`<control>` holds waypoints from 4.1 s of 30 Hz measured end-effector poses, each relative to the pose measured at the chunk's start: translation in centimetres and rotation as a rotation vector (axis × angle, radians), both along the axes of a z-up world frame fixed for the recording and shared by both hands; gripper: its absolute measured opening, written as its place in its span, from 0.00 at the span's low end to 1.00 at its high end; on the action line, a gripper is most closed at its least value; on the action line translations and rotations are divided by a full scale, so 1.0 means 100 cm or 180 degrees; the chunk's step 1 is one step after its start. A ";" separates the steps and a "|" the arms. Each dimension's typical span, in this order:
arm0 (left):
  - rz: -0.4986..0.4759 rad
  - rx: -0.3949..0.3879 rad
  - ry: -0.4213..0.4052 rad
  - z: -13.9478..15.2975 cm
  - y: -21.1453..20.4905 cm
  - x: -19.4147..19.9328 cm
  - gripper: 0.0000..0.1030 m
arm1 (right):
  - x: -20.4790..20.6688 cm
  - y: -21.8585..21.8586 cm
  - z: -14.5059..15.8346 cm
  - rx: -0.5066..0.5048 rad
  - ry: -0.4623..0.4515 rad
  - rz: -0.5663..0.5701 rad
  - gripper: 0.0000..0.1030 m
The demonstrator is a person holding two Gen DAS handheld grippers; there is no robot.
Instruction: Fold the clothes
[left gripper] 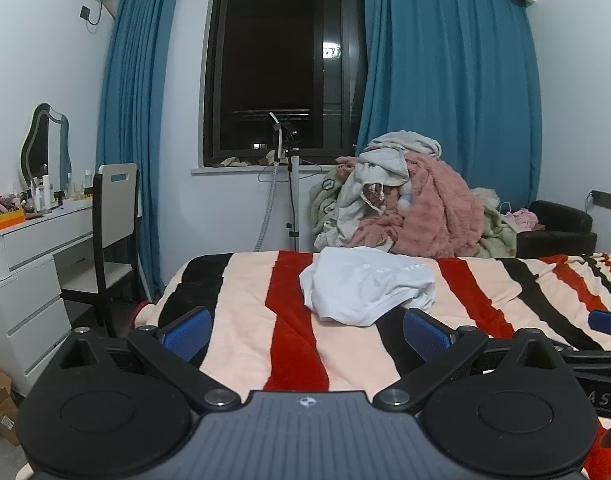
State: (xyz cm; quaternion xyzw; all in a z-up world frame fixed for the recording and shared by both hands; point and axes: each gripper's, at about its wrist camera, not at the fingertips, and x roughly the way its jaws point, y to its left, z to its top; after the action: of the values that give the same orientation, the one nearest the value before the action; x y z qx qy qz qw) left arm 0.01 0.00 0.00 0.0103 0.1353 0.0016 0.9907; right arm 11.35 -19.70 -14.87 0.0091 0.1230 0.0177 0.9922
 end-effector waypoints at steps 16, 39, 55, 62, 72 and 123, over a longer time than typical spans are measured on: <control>0.0002 0.0115 0.0047 -0.006 -0.007 0.006 1.00 | 0.000 -0.005 0.000 0.0080 0.0009 -0.0017 1.00; 0.0073 0.0226 0.0176 -0.019 -0.008 0.023 1.00 | 0.002 -0.010 0.015 0.0172 -0.0054 -0.0199 1.00; -0.0391 0.0512 0.0832 -0.079 -0.059 0.205 0.98 | 0.065 -0.058 0.031 0.0682 -0.0349 -0.0580 1.00; -0.0471 0.1034 0.0809 -0.131 -0.106 0.315 0.88 | 0.114 -0.065 -0.018 0.0675 -0.0035 -0.0700 1.00; -0.0021 0.0830 0.0875 -0.155 -0.089 0.374 0.19 | 0.179 -0.067 -0.069 0.0734 0.0292 -0.0811 1.00; -0.0682 -0.0227 0.0183 -0.052 0.031 0.097 0.08 | 0.124 -0.007 -0.066 0.0910 0.1149 -0.0142 1.00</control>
State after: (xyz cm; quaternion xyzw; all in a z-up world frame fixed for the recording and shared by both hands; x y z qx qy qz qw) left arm 9.67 3.13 -5.16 -0.0105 0.1618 -0.1095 0.9807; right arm 23.75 -20.41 -21.48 0.1553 0.2946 0.0111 0.9429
